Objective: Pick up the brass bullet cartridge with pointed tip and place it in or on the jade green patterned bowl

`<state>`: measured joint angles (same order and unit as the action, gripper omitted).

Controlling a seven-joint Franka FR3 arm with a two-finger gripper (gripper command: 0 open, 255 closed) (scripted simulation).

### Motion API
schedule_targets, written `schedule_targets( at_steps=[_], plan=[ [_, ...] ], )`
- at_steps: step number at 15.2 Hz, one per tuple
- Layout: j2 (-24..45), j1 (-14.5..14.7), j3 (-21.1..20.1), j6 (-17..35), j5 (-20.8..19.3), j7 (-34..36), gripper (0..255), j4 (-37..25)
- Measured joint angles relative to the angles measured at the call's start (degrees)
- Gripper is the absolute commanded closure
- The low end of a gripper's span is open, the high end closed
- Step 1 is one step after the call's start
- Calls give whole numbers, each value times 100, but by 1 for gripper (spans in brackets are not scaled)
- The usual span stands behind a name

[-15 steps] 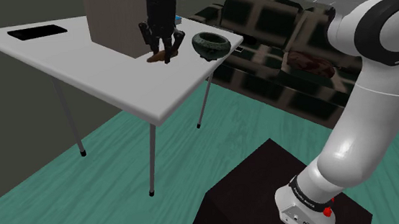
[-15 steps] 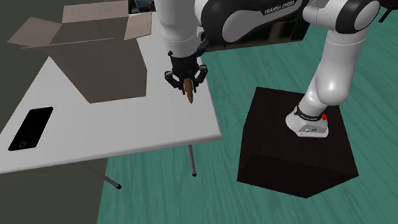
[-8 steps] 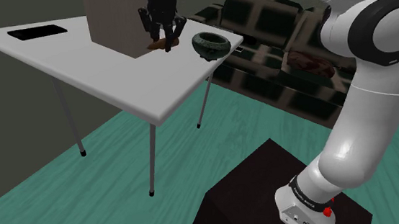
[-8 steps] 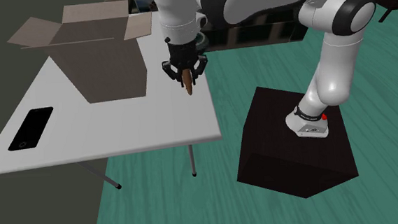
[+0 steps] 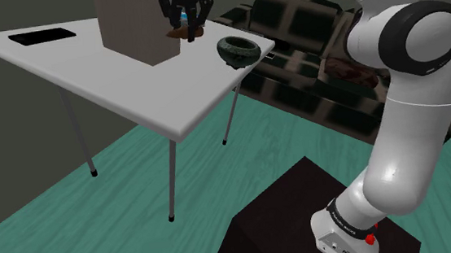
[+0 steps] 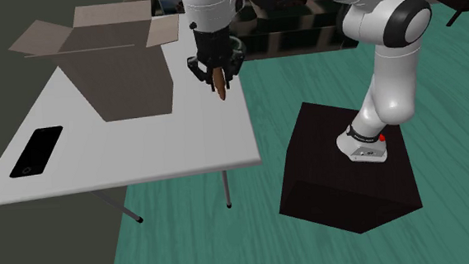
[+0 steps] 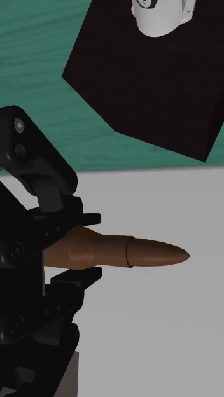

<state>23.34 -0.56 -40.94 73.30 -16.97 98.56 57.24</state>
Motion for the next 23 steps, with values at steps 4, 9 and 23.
schedule_targets(
  at_steps=[4,9,23],
  plan=[
    [-153,-305,35,-13,93,-281,255,107],
    [-222,-829,182,6,155,-920,255,134],
    [162,-1916,674,-207,14,-2679,255,-591]
  ],
)
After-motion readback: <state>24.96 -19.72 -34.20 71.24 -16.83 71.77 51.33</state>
